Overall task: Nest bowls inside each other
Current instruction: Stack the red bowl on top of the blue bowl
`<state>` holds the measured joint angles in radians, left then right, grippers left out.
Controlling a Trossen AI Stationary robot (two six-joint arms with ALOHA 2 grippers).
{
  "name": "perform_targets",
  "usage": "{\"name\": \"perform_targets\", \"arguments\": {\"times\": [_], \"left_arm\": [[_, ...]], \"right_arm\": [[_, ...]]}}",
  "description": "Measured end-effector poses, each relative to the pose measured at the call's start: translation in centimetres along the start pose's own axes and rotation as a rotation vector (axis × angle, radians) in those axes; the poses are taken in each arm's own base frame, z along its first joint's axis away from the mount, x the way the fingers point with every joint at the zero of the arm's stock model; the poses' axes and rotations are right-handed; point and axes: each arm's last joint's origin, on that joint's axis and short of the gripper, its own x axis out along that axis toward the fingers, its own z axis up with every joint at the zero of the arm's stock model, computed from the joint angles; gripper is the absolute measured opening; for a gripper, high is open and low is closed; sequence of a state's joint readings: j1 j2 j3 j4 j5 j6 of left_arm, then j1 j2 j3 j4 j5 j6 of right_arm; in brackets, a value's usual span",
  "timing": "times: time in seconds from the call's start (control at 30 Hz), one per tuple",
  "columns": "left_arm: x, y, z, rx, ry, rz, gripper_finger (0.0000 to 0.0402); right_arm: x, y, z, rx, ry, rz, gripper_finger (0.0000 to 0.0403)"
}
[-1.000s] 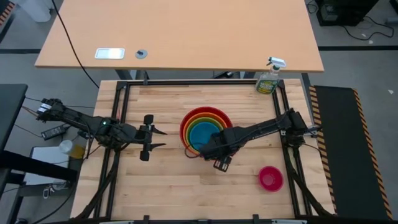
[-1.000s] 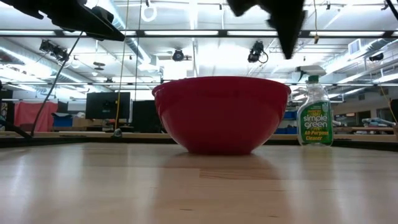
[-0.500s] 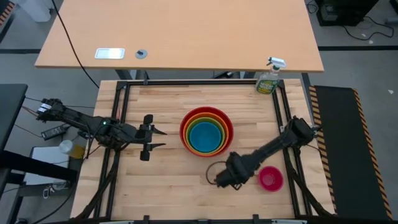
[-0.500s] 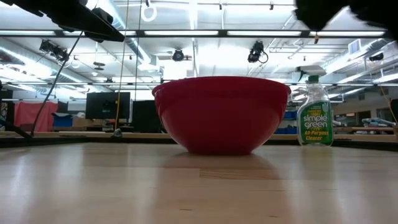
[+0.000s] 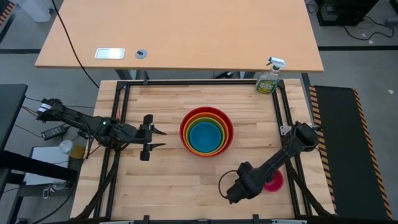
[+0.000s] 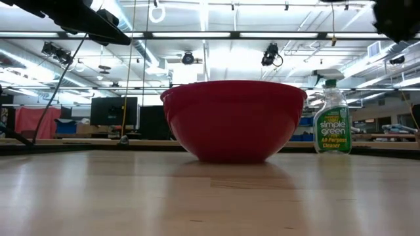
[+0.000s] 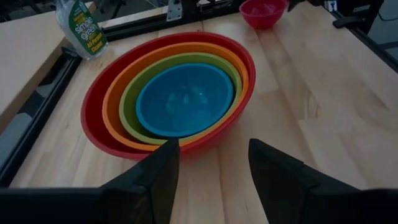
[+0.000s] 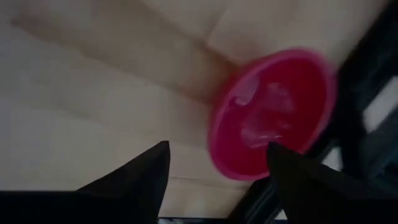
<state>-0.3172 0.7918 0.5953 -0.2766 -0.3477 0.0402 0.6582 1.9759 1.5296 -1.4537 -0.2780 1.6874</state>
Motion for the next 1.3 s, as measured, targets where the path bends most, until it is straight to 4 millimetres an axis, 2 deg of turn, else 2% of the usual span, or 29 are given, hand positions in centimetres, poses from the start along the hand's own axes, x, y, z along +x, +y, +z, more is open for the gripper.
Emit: {"name": "perform_targets", "arguments": {"times": [0.17, 0.37, 0.6, 0.83, 0.93, 1.0, 1.13, 1.3], "left_arm": [[0.0, 0.0, -0.2, 0.008, 0.017, -0.001, 0.0194], [0.0, 0.0, -0.2, 0.011, 0.017, -0.001, 0.0194], [0.0, 0.0, -0.2, 0.011, 0.017, -0.001, 0.0194], [0.0, 0.0, -0.2, 0.011, 0.017, -0.001, 0.0194], [0.0, 0.0, -0.2, 0.011, 0.018, -0.001, 0.0194], [0.0, 0.0, -0.2, 0.011, 0.019, -0.001, 0.0194], [0.0, 0.0, -0.2, 0.012, 0.022, -0.001, 0.0194], [0.0, 0.0, -0.2, 0.012, 0.021, -0.001, 0.0194]], "right_arm": [[2.5, 0.7, -0.9, -0.009, 0.040, 0.048, 0.0278], [4.9, 0.0, -0.7, 0.013, 0.071, -0.026, 0.0244], [6.3, -0.5, -0.1, -0.033, 0.057, -0.069, 0.0160], [6.2, -0.4, 0.4, -0.078, 0.073, -0.060, 0.0054], [5.8, -0.6, 0.8, -0.092, 0.071, -0.083, 0.0020], [4.9, -0.9, 1.0, -0.083, 0.035, -0.124, 0.0020], [1.6, -1.6, 1.4, -0.052, -0.105, -0.189, 0.0032], [-2.0, -1.2, 3.0, -0.112, -0.298, -0.055, 0.0032]]}}
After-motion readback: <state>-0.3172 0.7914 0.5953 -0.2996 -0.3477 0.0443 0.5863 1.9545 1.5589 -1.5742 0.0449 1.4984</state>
